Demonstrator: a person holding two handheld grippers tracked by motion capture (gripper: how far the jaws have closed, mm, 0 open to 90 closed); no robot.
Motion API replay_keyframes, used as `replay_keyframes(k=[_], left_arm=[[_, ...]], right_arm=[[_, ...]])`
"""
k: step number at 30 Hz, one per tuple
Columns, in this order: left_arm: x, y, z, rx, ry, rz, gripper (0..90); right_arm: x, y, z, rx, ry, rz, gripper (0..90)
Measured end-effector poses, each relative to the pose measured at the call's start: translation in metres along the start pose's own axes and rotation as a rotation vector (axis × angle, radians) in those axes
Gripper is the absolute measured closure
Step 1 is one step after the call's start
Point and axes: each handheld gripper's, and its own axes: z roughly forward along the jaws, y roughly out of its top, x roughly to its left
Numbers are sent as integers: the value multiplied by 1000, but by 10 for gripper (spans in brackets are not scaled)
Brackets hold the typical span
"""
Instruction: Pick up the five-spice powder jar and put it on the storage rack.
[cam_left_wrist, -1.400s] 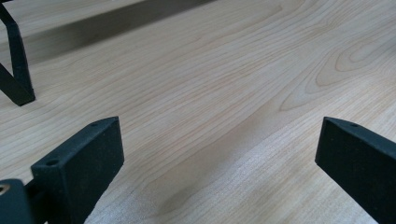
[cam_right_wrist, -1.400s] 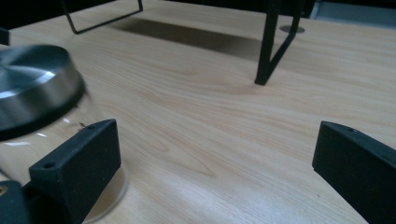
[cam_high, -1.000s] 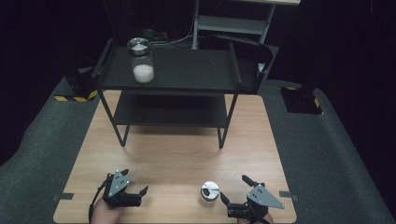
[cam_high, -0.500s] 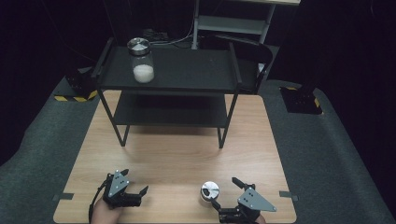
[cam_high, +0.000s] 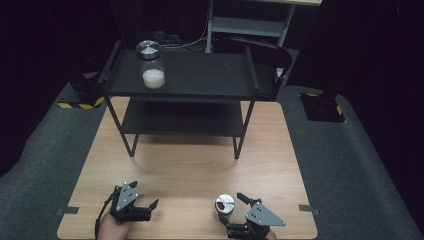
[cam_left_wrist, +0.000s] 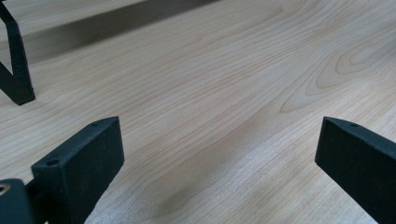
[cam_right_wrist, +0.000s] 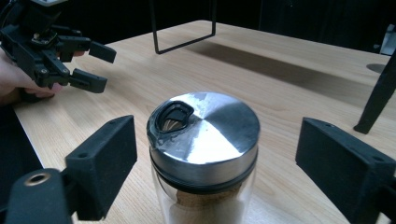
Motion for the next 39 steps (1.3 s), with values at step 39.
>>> replay_keyframes(k=[39], left_arm=[[2,0,1,1,-7,-15,15]], right_arm=[[3,-23,12,-77,5,-22,350]])
